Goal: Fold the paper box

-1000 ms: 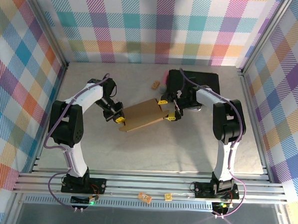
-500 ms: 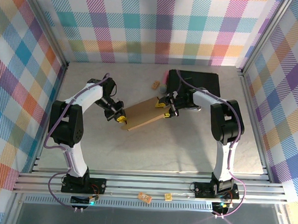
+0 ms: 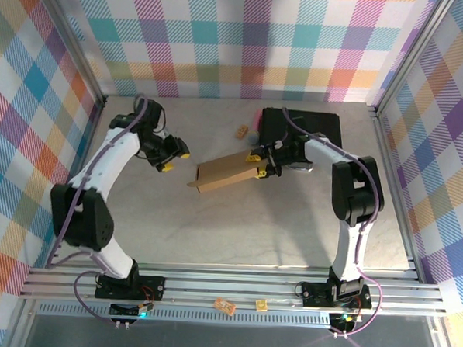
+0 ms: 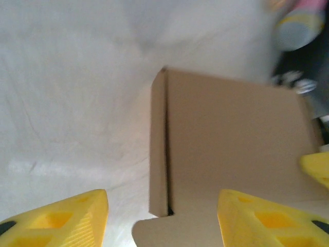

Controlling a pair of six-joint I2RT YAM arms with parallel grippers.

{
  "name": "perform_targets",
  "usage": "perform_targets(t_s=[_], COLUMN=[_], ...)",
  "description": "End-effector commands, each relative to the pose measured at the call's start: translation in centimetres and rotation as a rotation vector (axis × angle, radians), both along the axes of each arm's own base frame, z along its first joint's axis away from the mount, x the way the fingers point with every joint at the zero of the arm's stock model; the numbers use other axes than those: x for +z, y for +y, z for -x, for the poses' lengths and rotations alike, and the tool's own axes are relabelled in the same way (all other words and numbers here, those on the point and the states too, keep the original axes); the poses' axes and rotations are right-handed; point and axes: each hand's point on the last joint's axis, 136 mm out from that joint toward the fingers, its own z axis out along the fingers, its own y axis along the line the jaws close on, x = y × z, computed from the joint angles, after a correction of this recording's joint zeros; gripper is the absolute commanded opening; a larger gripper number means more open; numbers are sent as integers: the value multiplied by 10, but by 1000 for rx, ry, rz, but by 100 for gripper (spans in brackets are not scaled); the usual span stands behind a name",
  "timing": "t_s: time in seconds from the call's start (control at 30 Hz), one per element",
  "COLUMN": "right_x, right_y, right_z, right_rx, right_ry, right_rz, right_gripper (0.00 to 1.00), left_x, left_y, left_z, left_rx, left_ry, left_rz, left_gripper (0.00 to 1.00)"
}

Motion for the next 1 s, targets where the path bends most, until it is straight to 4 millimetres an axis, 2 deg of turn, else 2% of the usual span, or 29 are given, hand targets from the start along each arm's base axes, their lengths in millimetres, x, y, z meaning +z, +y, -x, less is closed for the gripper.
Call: perform_targets(t_s=[0.0, 0.13, 0.23, 0.33, 0.43, 0.6, 0.73, 0.97], right_x=[27, 36, 37, 38, 38, 32, 27, 23], right_y=[-6, -10, -13, -17, -23, -35, -40, -40], right_z=[4, 18, 33, 49, 63, 79, 87, 88], right_rx=[-55, -65, -79, -83, -69, -51, -52, -53], right_ry=[87, 236, 344, 430, 478, 537, 566, 580], right_rz=[-10, 12, 28, 29, 52, 79, 83, 78], right_gripper=[29, 30, 31, 31, 31, 31, 31, 31], left_x=[48, 82, 95, 98, 83, 58, 31, -1], left_y=[-2, -39, -62, -90, -115, -137, -146, -166], left_z=[-9, 18, 44, 70, 97, 118, 116, 123], left_rx=[-77, -399, -600, -827, -1078, -1315, -1422, -1537], left_ry=[-285, -575, -731, -831, -887, -823, -767, -688], left_rz=[-76, -144, -169, -243, -326, -333, -424, -402], left_gripper=[55, 54, 55, 64, 74, 80, 82, 87])
